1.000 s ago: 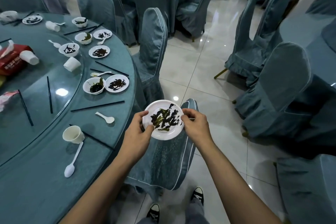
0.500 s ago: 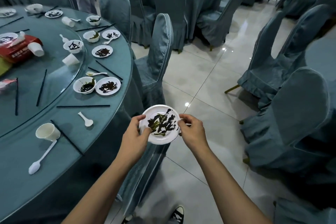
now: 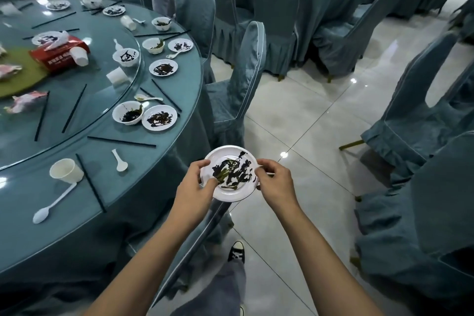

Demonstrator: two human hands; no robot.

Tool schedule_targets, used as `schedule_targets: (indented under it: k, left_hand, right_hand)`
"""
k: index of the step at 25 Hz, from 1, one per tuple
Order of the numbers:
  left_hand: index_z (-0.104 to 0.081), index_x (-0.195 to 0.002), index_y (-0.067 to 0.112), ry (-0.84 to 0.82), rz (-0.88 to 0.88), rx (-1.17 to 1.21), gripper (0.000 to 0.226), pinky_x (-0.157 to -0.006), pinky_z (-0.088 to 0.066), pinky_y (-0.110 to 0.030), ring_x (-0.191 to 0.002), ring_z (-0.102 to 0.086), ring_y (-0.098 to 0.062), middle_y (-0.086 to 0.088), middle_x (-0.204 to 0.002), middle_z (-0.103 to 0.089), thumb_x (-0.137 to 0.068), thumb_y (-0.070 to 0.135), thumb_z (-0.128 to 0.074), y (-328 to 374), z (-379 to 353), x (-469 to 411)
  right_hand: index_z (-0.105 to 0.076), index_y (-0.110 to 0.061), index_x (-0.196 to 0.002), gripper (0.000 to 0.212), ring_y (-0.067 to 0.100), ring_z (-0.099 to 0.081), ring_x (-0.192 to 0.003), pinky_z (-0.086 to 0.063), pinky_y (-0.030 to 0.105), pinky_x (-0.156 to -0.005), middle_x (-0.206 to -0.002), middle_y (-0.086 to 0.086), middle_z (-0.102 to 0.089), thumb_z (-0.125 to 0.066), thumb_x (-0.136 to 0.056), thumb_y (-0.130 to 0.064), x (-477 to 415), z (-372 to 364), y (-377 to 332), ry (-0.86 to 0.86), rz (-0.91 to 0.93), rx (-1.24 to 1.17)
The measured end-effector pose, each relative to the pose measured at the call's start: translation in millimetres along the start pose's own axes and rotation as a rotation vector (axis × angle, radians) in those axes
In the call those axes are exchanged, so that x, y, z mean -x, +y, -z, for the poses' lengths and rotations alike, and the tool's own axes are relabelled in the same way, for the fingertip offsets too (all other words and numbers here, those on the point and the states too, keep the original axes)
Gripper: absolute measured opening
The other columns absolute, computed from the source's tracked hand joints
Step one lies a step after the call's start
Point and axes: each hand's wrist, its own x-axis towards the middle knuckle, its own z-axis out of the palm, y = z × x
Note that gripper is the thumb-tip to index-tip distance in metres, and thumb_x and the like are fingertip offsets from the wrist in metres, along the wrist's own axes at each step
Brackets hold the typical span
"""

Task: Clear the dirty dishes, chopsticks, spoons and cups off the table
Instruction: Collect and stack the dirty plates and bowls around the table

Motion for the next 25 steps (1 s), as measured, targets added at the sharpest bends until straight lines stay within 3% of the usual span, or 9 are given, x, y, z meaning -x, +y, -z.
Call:
schedule_targets:
  k: [4, 9, 13, 18, 21, 25]
  left_hand:
    - [-0.054, -0.128, 0.031, 0.061, 0.023, 0.029, 0.034, -0.081, -0.047, -0.025, -0.105, -0.064, -0.013, 0.004, -0.116, -0.068, -0.098, 0.015, -0.056, 6, -14, -23]
    - [-0.055, -0.126, 0.033, 0.120, 0.070, 0.054, 0.032, -0.070, -0.047, -0.020, -0.086, -0.065, -0.006, 0.002, -0.109, -0.068, -0.098, 0.017, -0.057, 19, -37, -70]
    - [-0.054, -0.128, 0.033, 0.150, 0.096, 0.068, 0.035, -0.082, -0.047, -0.026, -0.105, -0.063, -0.013, 0.002, -0.118, -0.065, -0.097, 0.019, -0.060, 35, -49, -112]
    - [-0.054, -0.130, 0.033, 0.180, 0.119, 0.053, 0.038, -0.093, -0.048, -0.035, -0.112, -0.059, -0.019, 0.002, -0.121, -0.063, -0.093, 0.023, -0.063, 52, -49, -155]
    - [-0.054, -0.128, 0.034, 0.256, 0.153, 0.080, 0.039, -0.090, -0.044, -0.033, -0.110, -0.058, -0.017, 0.002, -0.121, -0.064, -0.091, 0.027, -0.063, 55, -40, -172]
    - [-0.055, -0.126, 0.034, 0.340, 0.198, 0.112, 0.039, -0.083, -0.043, -0.028, -0.096, -0.054, -0.014, 0.001, -0.117, -0.064, -0.088, 0.031, -0.064, 53, -32, -183]
  right_hand:
    - [-0.070, -0.035, -0.092, 0.018, 0.020, -0.071, -0.089, -0.060, 0.048, -0.085, -0.091, -0.007, -0.072, -0.062, -0.092, -0.019, -35, 1, -4, -0.053, 0.007, 0.040]
    - [-0.072, -0.026, -0.101, 0.016, 0.020, -0.069, -0.087, -0.060, 0.040, -0.083, -0.091, -0.005, -0.072, -0.061, -0.094, -0.016, -90, 6, -17, -0.106, 0.010, 0.099]
    - [-0.074, -0.024, -0.106, 0.019, 0.019, -0.069, -0.085, -0.059, 0.043, -0.086, -0.090, -0.006, -0.072, -0.062, -0.093, -0.017, -143, 6, -32, -0.150, -0.003, 0.144]
    - [-0.072, -0.026, -0.103, 0.016, 0.019, -0.070, -0.093, -0.060, 0.048, -0.088, -0.094, -0.006, -0.072, -0.062, -0.093, -0.017, -197, -10, -56, -0.203, 0.011, 0.131]
    - [-0.074, -0.023, -0.104, 0.018, 0.018, -0.070, -0.092, -0.060, 0.050, -0.085, -0.095, -0.006, -0.074, -0.062, -0.091, -0.018, -216, -29, -71, -0.273, 0.051, 0.157]
    - [-0.070, -0.034, -0.095, 0.015, 0.015, -0.070, -0.090, -0.060, 0.049, -0.085, -0.090, -0.011, -0.073, -0.064, -0.091, -0.021, -235, -53, -86, -0.389, 0.058, 0.209]
